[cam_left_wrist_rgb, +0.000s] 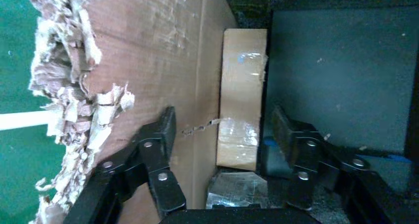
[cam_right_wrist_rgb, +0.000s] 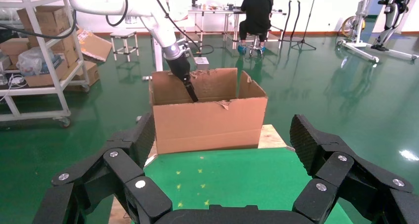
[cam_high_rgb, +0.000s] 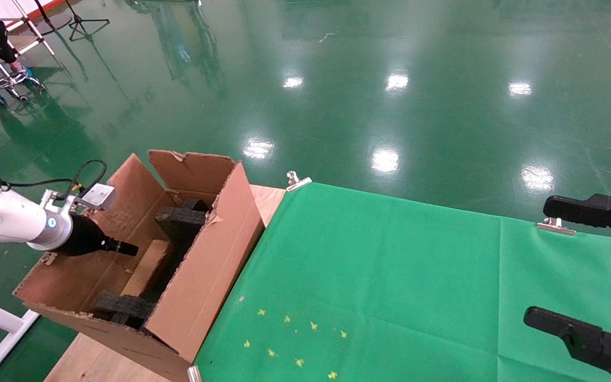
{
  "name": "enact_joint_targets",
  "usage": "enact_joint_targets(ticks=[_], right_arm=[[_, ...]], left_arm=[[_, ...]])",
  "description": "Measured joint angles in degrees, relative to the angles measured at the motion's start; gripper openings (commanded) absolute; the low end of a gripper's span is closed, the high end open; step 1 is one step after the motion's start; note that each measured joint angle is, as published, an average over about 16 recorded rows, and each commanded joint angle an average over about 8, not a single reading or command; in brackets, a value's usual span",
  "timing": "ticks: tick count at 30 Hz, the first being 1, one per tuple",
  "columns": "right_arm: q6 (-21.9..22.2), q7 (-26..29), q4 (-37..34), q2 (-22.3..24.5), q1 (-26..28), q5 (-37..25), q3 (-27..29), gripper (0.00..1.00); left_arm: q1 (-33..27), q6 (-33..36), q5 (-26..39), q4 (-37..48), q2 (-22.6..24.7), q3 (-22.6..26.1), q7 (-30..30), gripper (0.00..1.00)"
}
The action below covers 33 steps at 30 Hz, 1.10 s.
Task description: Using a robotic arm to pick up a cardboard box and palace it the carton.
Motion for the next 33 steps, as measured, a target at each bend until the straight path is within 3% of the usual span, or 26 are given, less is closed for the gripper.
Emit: enact_joint_targets(ticks=[10, 19, 28, 33], right_arm=[[0.0, 0.0, 0.0, 0.0, 0.0, 0.0, 0.0, 1.00], [0.0, 0.0, 0.0, 0.0, 0.0, 0.0, 0.0, 1.00], [0.0, 0.0, 0.0, 0.0, 0.0, 0.0, 0.0, 1.00], [0.0, 0.0, 0.0, 0.0, 0.0, 0.0, 0.0, 1.00]], left_arm=[[-7.8, 5.8, -2.2, -3.2, -2.2, -1.6, 0.1, 1.00], [-15.7, 18.4, -10.7, -10.4, -7.6, -6.8, -2.1, 1.00], [-15.3, 33.8, -25.1, -16.8, -12.4, -14.2, -7.7, 1.00], [-13.4, 38.9, -30.9, -18.3, -13.2, -16.9, -9.9, 1.00]])
